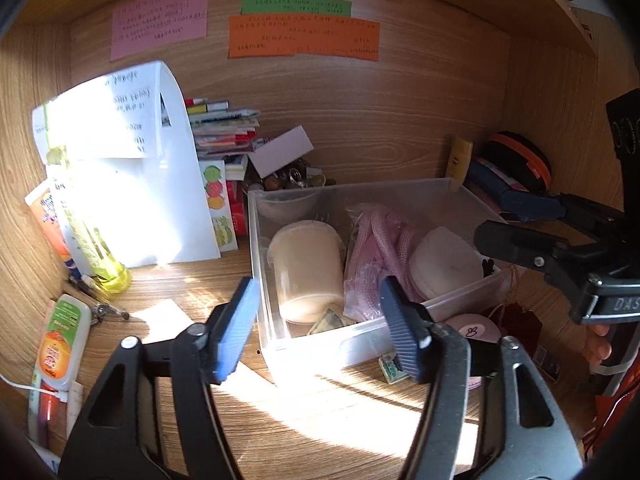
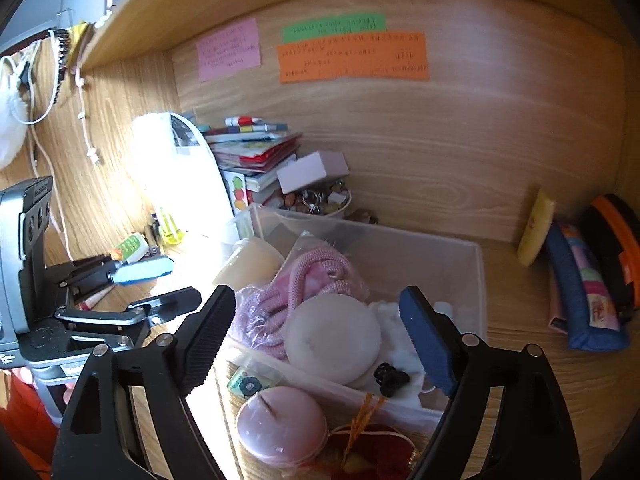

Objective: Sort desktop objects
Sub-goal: 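Lower the tag into the bin with left tool while right tool places the white container in, then withdraw both tools from the bin toward the pink container and blue card pack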

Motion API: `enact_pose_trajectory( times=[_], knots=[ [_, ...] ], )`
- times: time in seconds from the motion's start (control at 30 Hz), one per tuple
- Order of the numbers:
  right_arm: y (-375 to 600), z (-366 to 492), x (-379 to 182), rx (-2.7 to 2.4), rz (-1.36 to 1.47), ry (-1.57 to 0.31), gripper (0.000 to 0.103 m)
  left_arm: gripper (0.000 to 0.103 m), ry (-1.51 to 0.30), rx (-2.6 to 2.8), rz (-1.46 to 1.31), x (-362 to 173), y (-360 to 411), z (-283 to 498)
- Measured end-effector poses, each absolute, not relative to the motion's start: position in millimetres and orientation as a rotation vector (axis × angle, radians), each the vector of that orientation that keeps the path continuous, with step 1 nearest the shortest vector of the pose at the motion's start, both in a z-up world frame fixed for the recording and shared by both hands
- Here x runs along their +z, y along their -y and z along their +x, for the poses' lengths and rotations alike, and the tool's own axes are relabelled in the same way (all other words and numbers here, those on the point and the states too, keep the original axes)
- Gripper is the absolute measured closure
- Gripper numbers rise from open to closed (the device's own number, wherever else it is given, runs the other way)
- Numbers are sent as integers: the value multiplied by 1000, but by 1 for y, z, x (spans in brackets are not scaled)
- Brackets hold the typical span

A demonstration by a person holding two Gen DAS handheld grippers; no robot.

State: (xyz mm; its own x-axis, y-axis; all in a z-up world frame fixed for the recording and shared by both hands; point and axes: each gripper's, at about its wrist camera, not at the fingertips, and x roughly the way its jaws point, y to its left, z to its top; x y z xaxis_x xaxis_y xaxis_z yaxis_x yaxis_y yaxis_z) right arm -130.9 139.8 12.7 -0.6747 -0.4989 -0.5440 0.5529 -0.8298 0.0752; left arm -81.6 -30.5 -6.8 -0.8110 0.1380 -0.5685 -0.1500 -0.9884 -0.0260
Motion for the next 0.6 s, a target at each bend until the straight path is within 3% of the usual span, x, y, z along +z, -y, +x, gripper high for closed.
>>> enact_pose_trajectory(
  times=[0.3,0.6],
  knots=[
    [-157,-106,19,-2470,703,-157,16,17,-84,2885,-855,5,19,-66],
    [-186,-85,8,-2512,737,-179,15,15,-122,2862,-874,5,1,-51]
  ],
)
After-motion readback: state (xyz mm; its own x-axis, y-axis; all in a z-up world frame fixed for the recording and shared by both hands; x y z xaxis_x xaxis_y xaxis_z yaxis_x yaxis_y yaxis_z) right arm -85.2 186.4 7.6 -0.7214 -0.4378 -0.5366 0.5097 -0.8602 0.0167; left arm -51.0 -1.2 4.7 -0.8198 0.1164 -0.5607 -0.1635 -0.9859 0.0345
